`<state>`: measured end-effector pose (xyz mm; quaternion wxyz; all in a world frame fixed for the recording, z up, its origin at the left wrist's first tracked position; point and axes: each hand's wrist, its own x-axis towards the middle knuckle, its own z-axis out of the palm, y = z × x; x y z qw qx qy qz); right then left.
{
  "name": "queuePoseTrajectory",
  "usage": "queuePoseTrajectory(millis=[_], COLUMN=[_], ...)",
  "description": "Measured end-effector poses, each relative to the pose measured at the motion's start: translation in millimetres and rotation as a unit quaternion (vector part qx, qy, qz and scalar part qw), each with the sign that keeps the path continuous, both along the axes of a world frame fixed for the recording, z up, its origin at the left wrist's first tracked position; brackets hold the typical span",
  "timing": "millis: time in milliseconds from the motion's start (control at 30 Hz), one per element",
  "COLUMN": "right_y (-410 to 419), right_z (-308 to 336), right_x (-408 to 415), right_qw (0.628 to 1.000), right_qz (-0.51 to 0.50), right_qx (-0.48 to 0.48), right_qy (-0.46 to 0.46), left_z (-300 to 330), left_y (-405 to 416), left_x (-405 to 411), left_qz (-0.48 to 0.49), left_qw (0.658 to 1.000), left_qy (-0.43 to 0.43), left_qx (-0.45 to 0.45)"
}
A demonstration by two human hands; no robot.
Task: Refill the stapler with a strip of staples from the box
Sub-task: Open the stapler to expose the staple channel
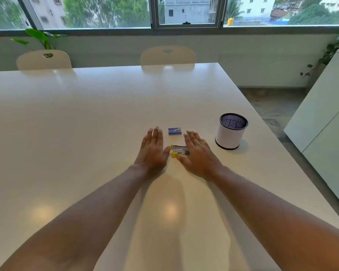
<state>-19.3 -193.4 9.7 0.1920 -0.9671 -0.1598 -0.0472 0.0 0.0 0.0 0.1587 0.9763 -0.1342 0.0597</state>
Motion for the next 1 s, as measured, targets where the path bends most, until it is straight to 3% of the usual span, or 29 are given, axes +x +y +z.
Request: queuePoseTrajectory(millis=[367,600,733,867,933,1000], right_y=[0.5,-0.7,-2.8,-5.9,-8.3,-7.5], right_z=[0.1,0.1,0.9,1.7,3.0,4.5], right_x=[12.9,21.5,23.0,14.3,9.4,5.8], right_qw=[0.998,0.995,0.986,0.924,0.863,0.761], right_qz=[0.044,0.083,0.058,0.023,0.019,0.036], right_qx=[0.039,0.051,0.142,0.360,0.473,0.600], right_qy=[0.000,0.020,0.058,0.128,0.178,0.245], left_z=[6.6,5.5,6.2,3.4,5.6,13.4], left_y=[-8.0,-9.2,-12.0,-19.2,-27.0,-38.6], left_x=[-19.7,-22.6,-22.5,-25.9,-31.4,-40.3], left_qz=[-0.051,-0.048,0.000,0.015,0.025,0.025], left_qw=[0.992,0.974,0.945,0.889,0.835,0.749], left_qy=[0.053,0.050,0.058,0.082,0.115,0.160], left_qx=[-0.103,-0.217,-0.321,-0.451,-0.538,-0.642])
